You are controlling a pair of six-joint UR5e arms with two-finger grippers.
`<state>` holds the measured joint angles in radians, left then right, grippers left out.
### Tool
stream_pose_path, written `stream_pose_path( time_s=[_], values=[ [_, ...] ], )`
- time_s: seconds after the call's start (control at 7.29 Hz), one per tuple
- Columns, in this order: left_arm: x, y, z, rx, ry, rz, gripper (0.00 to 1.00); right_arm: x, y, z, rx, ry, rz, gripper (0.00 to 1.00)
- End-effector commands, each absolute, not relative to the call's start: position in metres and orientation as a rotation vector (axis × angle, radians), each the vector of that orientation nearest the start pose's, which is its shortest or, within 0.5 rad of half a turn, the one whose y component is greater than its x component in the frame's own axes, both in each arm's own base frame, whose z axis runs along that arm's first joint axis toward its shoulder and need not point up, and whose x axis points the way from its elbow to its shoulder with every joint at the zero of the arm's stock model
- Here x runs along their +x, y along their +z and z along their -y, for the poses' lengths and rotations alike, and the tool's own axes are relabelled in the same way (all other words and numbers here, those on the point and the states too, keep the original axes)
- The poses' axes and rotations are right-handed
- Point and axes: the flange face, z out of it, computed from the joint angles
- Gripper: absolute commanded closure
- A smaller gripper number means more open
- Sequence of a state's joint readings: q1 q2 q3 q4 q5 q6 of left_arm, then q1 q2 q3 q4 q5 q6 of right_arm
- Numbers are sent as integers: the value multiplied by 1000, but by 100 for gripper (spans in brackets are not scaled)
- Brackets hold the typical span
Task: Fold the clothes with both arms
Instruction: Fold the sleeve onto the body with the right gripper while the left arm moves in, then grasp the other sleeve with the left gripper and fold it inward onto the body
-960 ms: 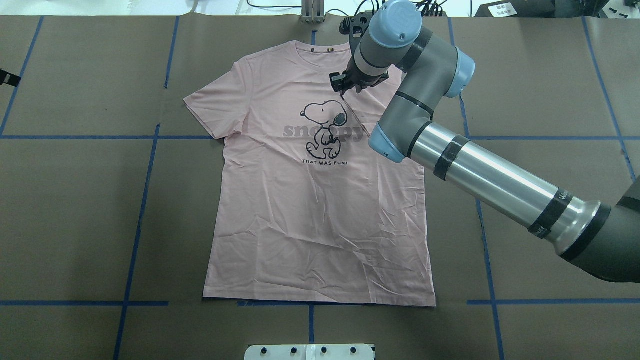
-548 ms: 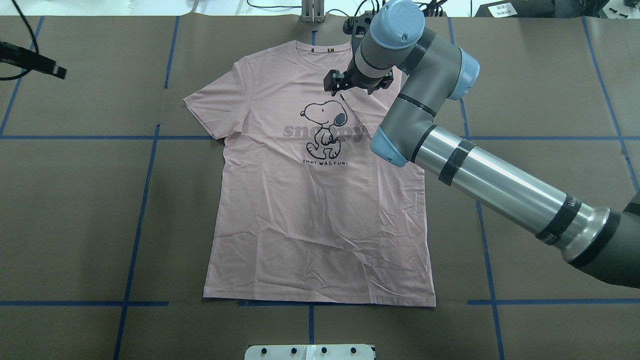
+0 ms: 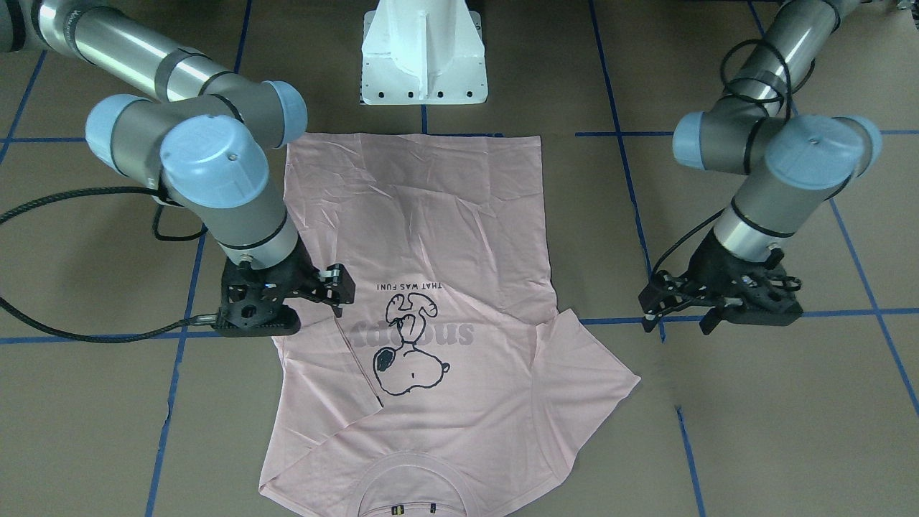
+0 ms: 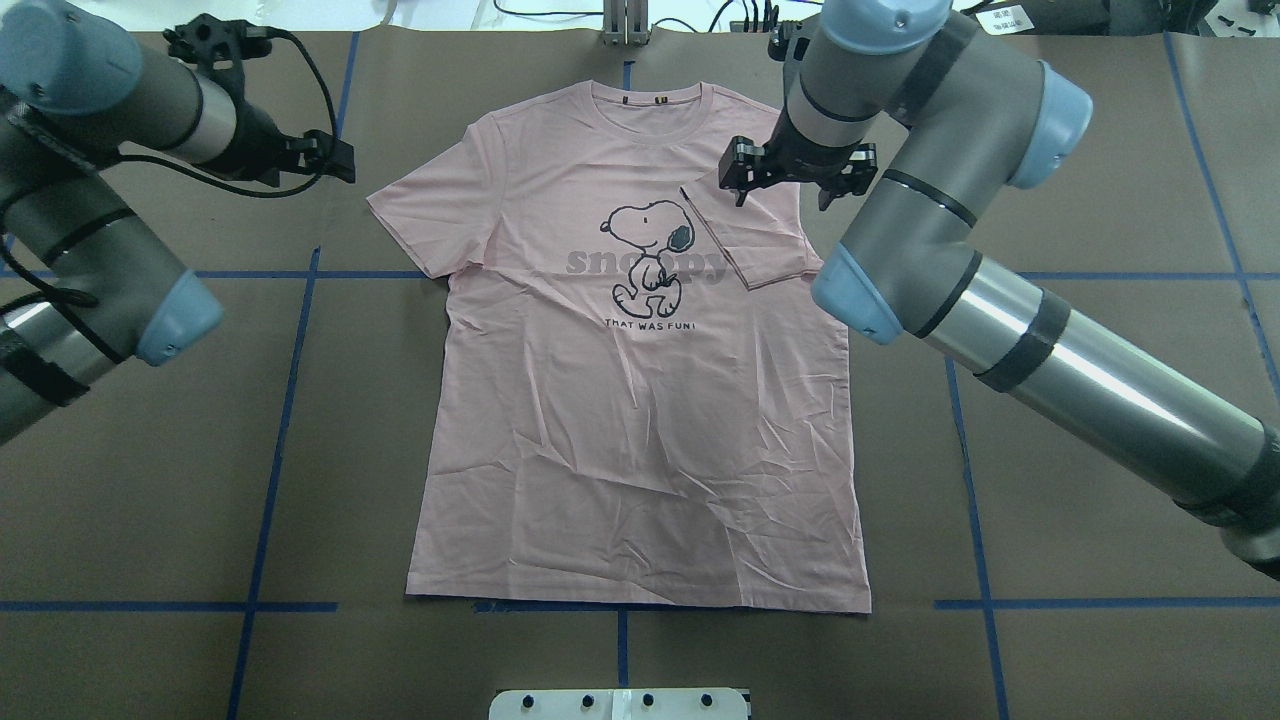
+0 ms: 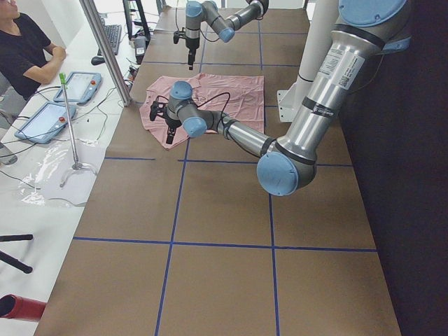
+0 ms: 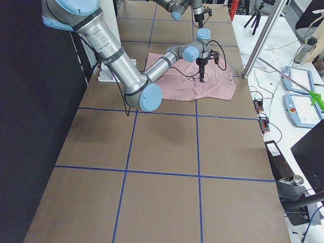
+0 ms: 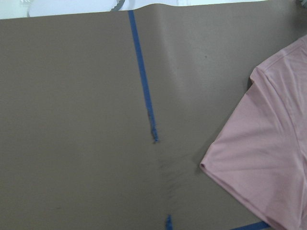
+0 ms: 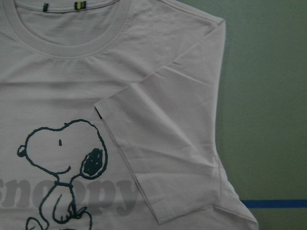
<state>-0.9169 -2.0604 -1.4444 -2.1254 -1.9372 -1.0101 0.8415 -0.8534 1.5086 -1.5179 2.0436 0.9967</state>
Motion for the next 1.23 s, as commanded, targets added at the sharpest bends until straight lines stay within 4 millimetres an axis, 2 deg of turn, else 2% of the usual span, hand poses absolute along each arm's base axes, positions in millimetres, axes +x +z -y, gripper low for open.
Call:
stream_pose_path(
  time_s=[0.0, 0.14, 0.27, 0.55, 0.69, 0.96, 1.1],
  values=[
    [407, 393, 630, 411, -205, -815, 1, -382, 259, 603, 102, 39, 834, 0],
    [417, 409, 640, 420, -204, -819, 3, -375, 270, 605, 91, 43, 838, 0],
    [423, 419, 646, 421, -203, -820, 6, -374, 271, 605, 93, 44, 839, 0],
    [443, 421, 636, 431, -189, -813, 10, -375, 273, 605, 93, 44, 836, 0],
    [444, 425, 636, 427, -189, -808, 14, -375, 271, 605, 95, 43, 838, 0],
    [444, 424, 636, 428, -187, -808, 33, -375, 272, 605, 94, 43, 837, 0],
    [444, 423, 636, 428, -187, -808, 54, -375, 272, 605, 94, 45, 837, 0]
  ],
)
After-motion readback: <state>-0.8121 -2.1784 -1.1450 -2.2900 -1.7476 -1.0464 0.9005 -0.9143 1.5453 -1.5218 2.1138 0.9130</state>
